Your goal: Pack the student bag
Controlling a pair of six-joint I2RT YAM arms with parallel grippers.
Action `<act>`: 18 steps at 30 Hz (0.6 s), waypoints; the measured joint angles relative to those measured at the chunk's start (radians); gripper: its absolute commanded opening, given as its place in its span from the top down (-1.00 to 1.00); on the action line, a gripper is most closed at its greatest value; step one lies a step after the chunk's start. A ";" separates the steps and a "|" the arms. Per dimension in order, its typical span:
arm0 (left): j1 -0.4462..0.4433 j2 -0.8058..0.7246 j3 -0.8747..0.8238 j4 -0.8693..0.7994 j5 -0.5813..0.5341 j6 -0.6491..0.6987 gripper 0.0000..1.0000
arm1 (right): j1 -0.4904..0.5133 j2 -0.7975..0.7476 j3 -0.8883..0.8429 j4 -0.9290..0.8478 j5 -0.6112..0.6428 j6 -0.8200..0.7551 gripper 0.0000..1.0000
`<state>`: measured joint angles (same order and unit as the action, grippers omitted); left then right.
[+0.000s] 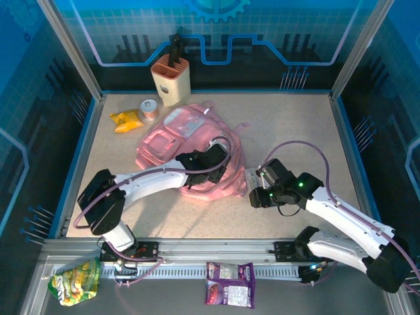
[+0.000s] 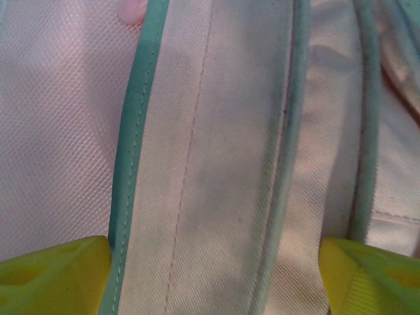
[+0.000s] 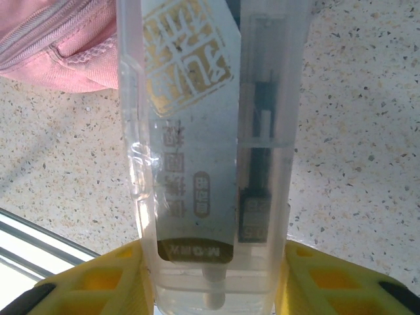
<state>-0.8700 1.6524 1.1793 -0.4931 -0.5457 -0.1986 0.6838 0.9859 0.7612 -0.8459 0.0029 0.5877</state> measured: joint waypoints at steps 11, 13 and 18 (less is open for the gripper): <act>0.051 0.026 0.026 0.002 0.046 0.023 -0.11 | -0.012 0.016 0.003 0.000 -0.011 -0.032 0.11; 0.059 0.016 0.026 0.003 0.068 0.030 -0.05 | -0.013 0.023 0.011 -0.001 -0.011 -0.036 0.11; 0.098 -0.029 0.026 -0.001 0.127 0.042 -0.02 | -0.013 0.035 0.042 -0.010 -0.011 -0.055 0.12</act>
<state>-0.7719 1.6234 1.2053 -0.4938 -0.4183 -0.1566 0.6704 1.0210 0.8036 -0.8558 -0.0082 0.5331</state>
